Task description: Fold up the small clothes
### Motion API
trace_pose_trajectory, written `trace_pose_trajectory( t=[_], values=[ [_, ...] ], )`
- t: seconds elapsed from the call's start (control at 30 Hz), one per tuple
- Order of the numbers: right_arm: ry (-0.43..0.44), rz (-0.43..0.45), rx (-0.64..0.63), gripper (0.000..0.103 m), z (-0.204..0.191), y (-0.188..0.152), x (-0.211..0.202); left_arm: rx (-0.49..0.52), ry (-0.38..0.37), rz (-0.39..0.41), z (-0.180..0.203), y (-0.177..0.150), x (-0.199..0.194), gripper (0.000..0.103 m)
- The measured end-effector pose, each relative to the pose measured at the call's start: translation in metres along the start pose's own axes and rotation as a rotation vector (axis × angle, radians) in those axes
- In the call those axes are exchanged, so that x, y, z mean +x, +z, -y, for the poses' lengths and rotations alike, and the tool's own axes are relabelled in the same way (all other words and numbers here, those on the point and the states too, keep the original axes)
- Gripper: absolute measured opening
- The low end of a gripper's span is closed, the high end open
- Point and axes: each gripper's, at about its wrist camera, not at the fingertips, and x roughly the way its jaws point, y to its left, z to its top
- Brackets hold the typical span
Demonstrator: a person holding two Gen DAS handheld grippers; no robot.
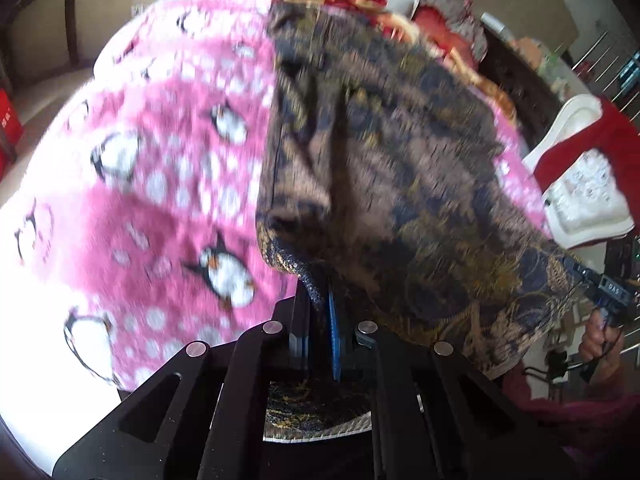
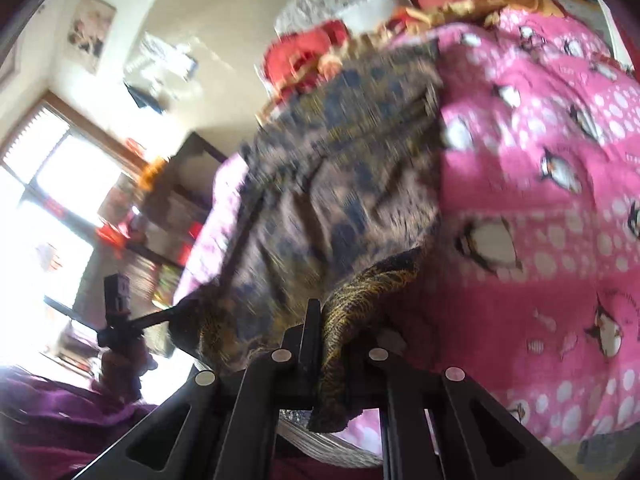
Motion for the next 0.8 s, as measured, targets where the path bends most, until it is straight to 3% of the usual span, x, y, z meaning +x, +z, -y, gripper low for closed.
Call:
trace_pose_trajectory(
  t=[0.4,0.53,0.67,0.8],
  values=[
    [0.100,0.214,-0.060,0.006,-0.049,0.042,-0.051,0.045,-0.113,0.276,0.021,0.054,-0.078,0.006],
    [0.123,0.265,-0.096,0.006,-0.062,0.046,-0.068,0.079,-0.112,0.346,0.030,0.063,-0.102,0.006],
    [0.116,0.271,-0.088,0.006,-0.058,0.053,-0.067,0.093,-0.082,0.323,0.030,0.069,-0.094,0.006],
    [0.109,0.240,-0.069,0.006,-0.050,0.055,-0.057,0.046,-0.125,0.165,0.020,0.059,-0.064,0.006]
  ],
)
